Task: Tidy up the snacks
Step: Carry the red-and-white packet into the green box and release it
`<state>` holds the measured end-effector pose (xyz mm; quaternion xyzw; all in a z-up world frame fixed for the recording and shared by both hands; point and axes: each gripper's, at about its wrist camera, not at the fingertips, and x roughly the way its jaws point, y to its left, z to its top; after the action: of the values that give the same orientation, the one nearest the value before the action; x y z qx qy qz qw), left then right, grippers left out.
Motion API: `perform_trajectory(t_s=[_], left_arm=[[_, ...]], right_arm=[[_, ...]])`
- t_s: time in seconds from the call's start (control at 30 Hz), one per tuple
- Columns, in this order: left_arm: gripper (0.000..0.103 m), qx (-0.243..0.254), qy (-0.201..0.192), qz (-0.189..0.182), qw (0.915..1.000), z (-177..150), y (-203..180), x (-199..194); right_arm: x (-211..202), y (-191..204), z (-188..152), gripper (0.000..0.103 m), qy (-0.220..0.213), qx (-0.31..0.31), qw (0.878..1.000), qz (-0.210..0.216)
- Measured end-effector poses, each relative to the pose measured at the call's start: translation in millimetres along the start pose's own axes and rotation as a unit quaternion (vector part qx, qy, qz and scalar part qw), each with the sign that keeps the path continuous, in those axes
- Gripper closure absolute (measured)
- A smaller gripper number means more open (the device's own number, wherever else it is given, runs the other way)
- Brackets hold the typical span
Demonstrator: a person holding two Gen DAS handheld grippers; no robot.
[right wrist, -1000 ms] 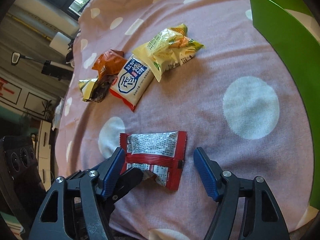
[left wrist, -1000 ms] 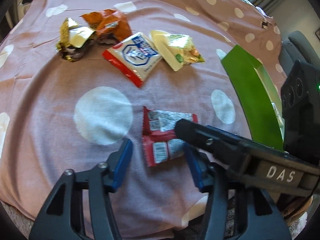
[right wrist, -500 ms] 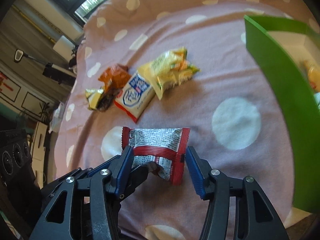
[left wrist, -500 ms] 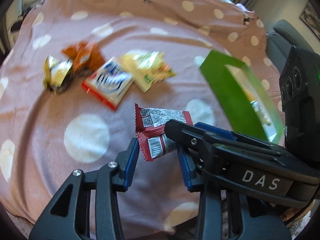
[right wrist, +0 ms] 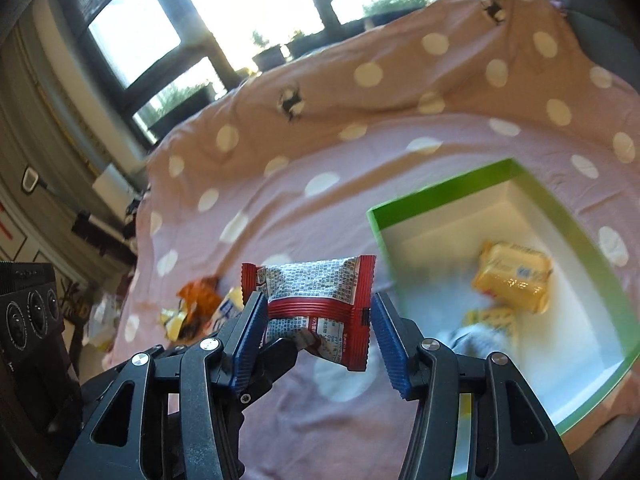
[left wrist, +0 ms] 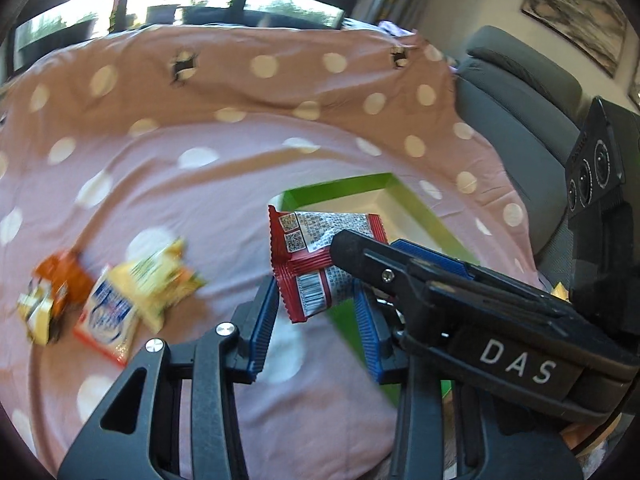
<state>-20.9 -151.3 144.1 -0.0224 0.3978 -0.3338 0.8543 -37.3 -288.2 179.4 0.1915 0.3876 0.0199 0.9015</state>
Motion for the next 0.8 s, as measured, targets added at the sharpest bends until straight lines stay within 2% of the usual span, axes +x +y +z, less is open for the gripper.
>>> perform_trajectory(t_s=[0.23,0.53,0.8], left_arm=[[0.066,0.027,0.025,-0.021,0.9991,28,-30,47],[0.067,0.036,0.077,-0.020,0.9962,36,-44,103],[0.067,0.031,0.109,-0.012,0.9935,31,-42,129]], right_arm=[[1,-50,29,0.046,-0.015,0.039,0.998,-0.035],[31,-106,37,0.046,0.019,0.093,0.994,-0.058],[54,-124,34,0.046,0.044,0.111,0.990,-0.074]])
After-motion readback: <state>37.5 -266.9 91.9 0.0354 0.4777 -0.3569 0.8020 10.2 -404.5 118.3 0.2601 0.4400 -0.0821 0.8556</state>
